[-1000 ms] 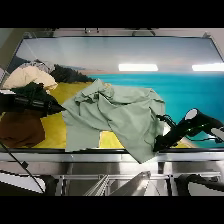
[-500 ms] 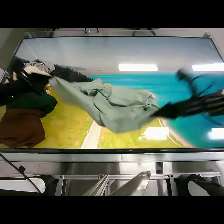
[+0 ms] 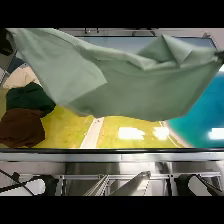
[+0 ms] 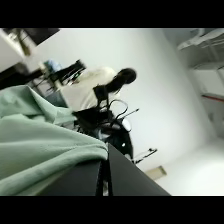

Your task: Fold the shirts.

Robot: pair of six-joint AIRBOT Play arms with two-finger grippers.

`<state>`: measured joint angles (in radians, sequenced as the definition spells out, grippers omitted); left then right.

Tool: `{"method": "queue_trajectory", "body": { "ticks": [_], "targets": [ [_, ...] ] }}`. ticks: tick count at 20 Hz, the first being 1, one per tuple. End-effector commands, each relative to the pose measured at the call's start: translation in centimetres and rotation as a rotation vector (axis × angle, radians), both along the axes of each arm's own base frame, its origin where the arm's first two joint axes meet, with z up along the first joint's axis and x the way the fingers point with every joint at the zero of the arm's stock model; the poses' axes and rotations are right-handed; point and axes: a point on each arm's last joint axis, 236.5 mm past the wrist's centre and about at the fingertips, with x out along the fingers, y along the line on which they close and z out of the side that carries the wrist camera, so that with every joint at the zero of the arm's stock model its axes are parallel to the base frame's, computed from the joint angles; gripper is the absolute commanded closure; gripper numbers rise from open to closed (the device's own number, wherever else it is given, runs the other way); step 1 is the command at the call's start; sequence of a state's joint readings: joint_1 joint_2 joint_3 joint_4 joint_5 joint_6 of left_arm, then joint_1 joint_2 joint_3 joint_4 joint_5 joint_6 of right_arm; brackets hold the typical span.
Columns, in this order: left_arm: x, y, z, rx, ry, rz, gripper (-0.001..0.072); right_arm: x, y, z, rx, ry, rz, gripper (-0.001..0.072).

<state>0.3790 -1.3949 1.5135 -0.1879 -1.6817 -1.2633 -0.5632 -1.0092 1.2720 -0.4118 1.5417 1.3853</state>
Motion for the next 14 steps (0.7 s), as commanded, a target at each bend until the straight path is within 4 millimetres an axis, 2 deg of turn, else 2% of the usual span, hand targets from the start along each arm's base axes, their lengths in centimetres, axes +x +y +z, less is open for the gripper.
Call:
{"method": "queue_trajectory", "body": {
  "ticks": [1, 2, 3, 5, 7, 9, 11, 12, 14],
  "targets": [
    [-3.2, -3.0, -2.4, 0.191, 0.082, -0.130, 0.0681, -3.3, 2.0, -2.4, -0.073, 0.141, 0.107, 0.0693],
    [-4.1, -3.7, -1.0, 0.159, 0.030, -0.160, 0.0681, -3.0, 3.6, 0.1, -0.012, 0.048, 0.136, 0.0693],
    [-4.9, -3.9, 1.2, 0.095, -0.037, -0.169, 0.0681, -2.9, 4.7, 2.6, 0.058, -0.039, 0.156, 0.0693],
    [-7.1, -2.9, 7.1, -0.113, -0.210, -0.191, 0.0681, -2.7, 5.5, 7.5, 0.203, -0.186, 0.169, 0.0693],
    [-9.6, 0.2, 12.9, -0.352, -0.356, -0.188, 0.0681, -2.8, 4.9, 12.1, 0.329, -0.346, 0.165, 0.0693],
    [-12.0, 4.4, 17.5, -0.539, -0.520, -0.119, 0.0681, -3.9, 3.5, 17.2, 0.451, -0.549, 0.160, 0.0693],
    [-15.8, 8.2, 20.4, -0.645, -0.710, -0.050, 0.0682, -6.7, 1.0, 22.6, 0.549, -0.798, 0.139, 0.0693],
    [-18.2, 9.5, 21.2, -0.647, -0.809, -0.012, 0.0681, -8.2, 0.0, 24.4, 0.555, -0.898, 0.120, 0.0693],
    [-21.6, 9.9, 22.0, -0.564, -0.943, 0.071, 0.0682, -10.3, -1.1, 26.5, 0.474, -1.047, 0.039, 0.0693]
  ]
}}
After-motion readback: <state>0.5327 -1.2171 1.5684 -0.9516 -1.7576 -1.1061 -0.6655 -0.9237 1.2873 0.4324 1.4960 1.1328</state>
